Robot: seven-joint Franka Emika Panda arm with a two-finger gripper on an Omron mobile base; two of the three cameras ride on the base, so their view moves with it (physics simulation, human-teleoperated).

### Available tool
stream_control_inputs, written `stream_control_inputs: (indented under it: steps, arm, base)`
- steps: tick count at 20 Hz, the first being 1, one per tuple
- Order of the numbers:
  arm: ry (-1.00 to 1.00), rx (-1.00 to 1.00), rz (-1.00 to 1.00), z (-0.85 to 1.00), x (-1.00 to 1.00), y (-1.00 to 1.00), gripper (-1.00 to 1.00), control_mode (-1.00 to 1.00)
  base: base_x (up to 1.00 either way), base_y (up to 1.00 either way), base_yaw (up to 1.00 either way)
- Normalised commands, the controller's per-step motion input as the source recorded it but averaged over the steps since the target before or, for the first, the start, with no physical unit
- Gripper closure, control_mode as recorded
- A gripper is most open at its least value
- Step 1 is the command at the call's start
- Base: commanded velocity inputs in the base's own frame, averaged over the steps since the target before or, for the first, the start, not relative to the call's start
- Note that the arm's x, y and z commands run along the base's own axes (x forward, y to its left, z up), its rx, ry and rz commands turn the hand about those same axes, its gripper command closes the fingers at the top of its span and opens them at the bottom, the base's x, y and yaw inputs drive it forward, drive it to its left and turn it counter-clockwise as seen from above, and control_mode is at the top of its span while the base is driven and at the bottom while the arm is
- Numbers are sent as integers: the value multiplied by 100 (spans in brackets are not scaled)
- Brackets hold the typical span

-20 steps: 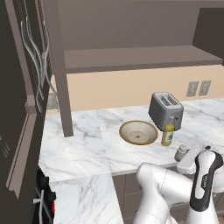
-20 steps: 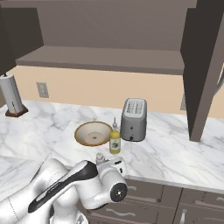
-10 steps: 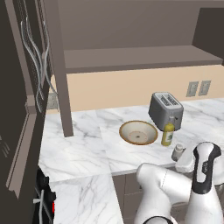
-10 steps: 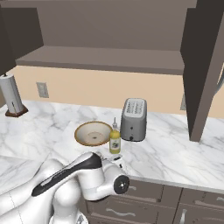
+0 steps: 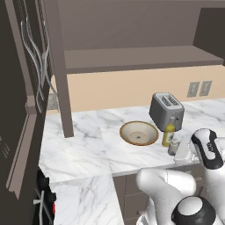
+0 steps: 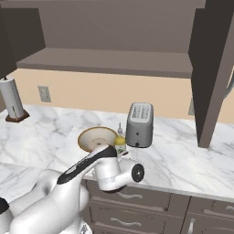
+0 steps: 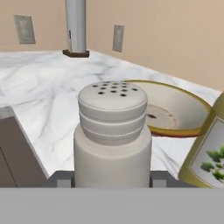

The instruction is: Retrieve the bottle and the shaker from the cabinet and place them next to the mixing bowl on the counter. Then add garlic from the fridge to the mixing bowl.

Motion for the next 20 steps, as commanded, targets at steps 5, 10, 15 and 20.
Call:
stream_control_inputs:
  steps: [5,10,15,20]
  arm:
    - [-5,0,1,-26,0,0,100,-100]
    - [-9,0,-1,-31,4,1,100,-100]
    - [-4,0,-11,-5,24,8,100,-100]
    - [-2,0,-7,0,3,26,100,-100]
  base:
    - [0,0,0]
    - [0,0,0]
    - [0,0,0]
    - [0,0,0]
